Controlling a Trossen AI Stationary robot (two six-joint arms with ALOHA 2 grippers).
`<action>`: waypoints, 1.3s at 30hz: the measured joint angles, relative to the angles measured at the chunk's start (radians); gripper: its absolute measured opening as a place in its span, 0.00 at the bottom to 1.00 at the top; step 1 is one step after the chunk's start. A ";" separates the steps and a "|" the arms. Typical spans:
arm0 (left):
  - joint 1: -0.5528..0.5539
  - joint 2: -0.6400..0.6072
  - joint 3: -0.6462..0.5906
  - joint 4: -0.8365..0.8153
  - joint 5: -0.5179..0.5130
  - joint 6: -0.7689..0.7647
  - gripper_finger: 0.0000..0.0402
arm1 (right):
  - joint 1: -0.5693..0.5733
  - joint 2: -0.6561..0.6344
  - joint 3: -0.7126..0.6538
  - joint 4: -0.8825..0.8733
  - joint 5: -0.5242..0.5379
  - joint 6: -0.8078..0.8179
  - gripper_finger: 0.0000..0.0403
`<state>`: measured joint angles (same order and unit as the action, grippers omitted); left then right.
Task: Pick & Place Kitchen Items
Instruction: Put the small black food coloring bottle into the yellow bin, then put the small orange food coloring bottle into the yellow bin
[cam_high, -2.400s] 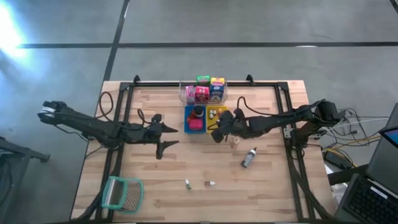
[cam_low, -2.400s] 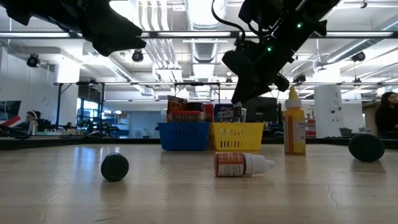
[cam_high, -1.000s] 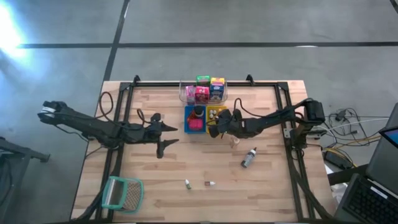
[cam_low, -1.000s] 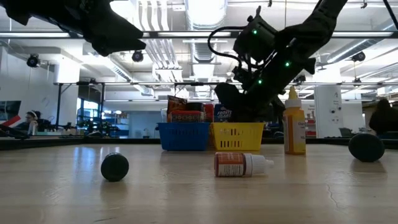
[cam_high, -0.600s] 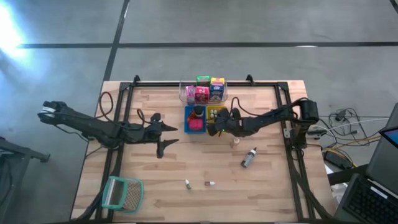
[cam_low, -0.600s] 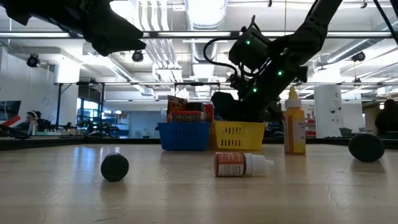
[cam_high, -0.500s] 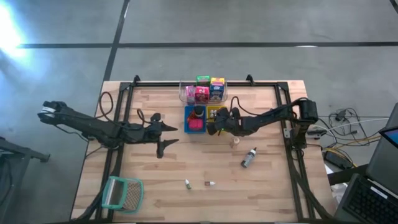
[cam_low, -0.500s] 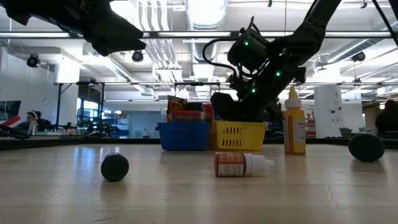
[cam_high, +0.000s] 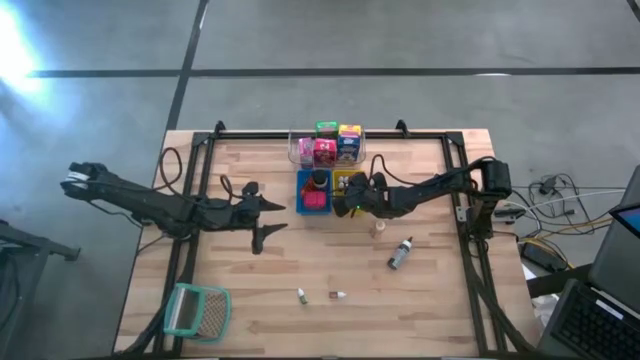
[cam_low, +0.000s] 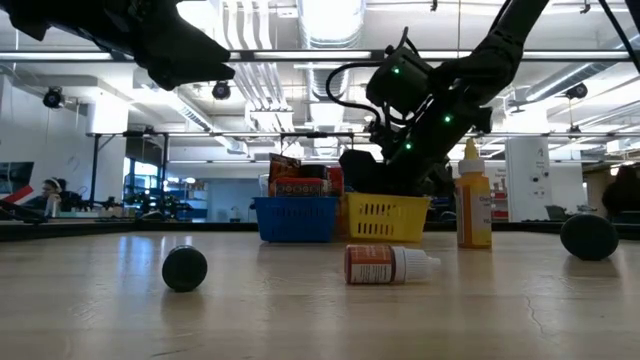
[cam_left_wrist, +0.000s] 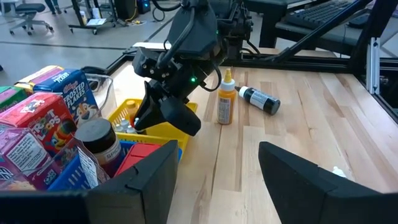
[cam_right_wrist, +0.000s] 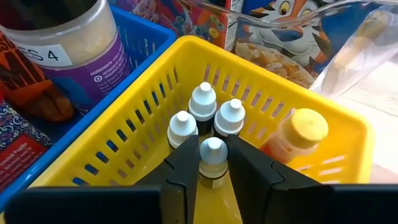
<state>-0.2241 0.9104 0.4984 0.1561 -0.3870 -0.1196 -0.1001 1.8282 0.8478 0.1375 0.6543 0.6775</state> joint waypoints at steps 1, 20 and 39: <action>0.000 0.000 0.000 0.000 0.000 0.000 0.57 | -0.001 0.000 0.000 0.000 0.000 0.000 0.20; 0.000 0.000 0.000 -0.005 0.000 -0.008 0.57 | -0.003 -0.068 0.077 -0.063 -0.034 -0.114 0.32; 0.000 -0.005 0.000 -0.159 0.160 -0.016 0.57 | 0.317 -0.183 0.566 -0.906 -0.050 -0.105 0.25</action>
<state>-0.2245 0.9058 0.4984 -0.0028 -0.2275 -0.1358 0.2166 1.6456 1.4137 -0.7683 0.6046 0.5727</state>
